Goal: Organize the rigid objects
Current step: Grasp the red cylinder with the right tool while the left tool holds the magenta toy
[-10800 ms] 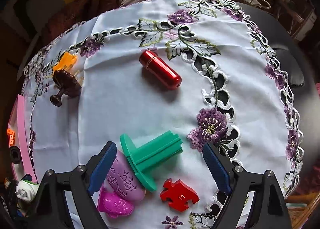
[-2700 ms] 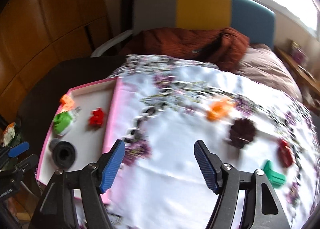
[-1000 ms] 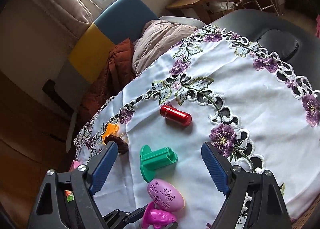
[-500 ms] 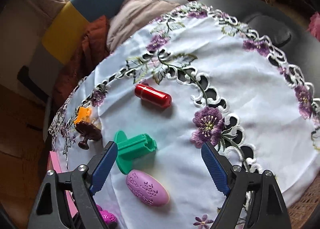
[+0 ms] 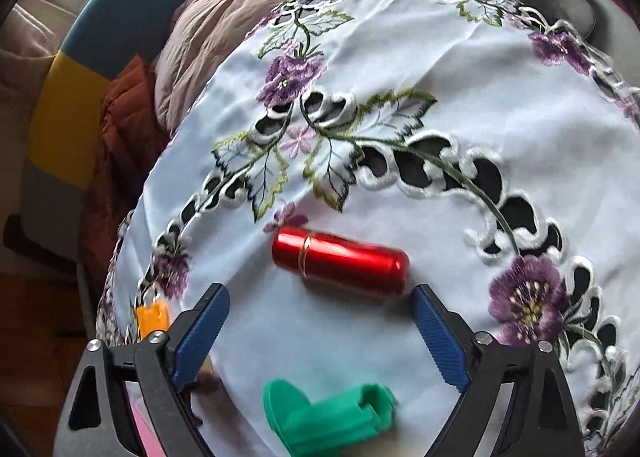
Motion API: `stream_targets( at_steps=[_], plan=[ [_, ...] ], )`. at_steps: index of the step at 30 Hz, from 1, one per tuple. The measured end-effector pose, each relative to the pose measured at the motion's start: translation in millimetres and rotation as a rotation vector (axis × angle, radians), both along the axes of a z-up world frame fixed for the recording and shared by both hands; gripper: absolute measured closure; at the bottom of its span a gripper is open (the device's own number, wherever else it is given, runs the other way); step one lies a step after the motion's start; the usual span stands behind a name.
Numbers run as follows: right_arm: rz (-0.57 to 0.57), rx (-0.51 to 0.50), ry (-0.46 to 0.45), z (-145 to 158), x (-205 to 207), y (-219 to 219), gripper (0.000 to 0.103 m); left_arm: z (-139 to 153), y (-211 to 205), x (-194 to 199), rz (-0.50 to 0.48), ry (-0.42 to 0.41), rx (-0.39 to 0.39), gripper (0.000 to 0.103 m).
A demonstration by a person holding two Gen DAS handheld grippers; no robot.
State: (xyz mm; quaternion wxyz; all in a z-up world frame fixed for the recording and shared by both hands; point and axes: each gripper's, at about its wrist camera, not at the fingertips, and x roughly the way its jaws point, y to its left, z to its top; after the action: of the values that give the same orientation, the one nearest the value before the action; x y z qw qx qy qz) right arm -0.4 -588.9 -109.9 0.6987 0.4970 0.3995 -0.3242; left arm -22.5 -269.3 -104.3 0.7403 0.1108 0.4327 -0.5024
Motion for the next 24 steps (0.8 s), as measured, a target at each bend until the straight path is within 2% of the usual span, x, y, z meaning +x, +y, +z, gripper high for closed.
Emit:
stream_targets(
  at_steps=[5,13,15,16,17,20,24],
  plan=[
    [0.0,-0.043,0.051,1.1,18.2,-3.1,0.01,-0.2,2.8,2.0,0.0,0.017,-0.013,0.046],
    [0.061,-0.153,0.173,-3.0,40.9,6.1,0.01,-0.1,3.8,2.4,0.004,0.026,-0.023,0.046],
    [0.082,-0.18,0.209,-3.4,44.9,9.1,0.017,-0.1,3.5,2.8,0.006,0.027,-0.024,0.046],
    [0.097,-0.209,0.24,-2.8,47.2,11.2,0.028,0.0,3.4,2.6,0.006,0.027,-0.023,0.046],
    [0.108,-0.231,0.249,-1.8,48.8,11.7,0.028,0.0,3.3,2.1,0.006,0.024,-0.021,0.046],
    [0.132,-0.226,0.218,-0.6,44.4,11.3,0.028,0.0,4.3,0.7,0.005,0.017,-0.019,0.046],
    [0.246,-0.237,0.142,8.7,36.2,22.4,0.028,0.4,4.6,-0.6,0.008,0.008,-0.014,0.046]
  ],
)
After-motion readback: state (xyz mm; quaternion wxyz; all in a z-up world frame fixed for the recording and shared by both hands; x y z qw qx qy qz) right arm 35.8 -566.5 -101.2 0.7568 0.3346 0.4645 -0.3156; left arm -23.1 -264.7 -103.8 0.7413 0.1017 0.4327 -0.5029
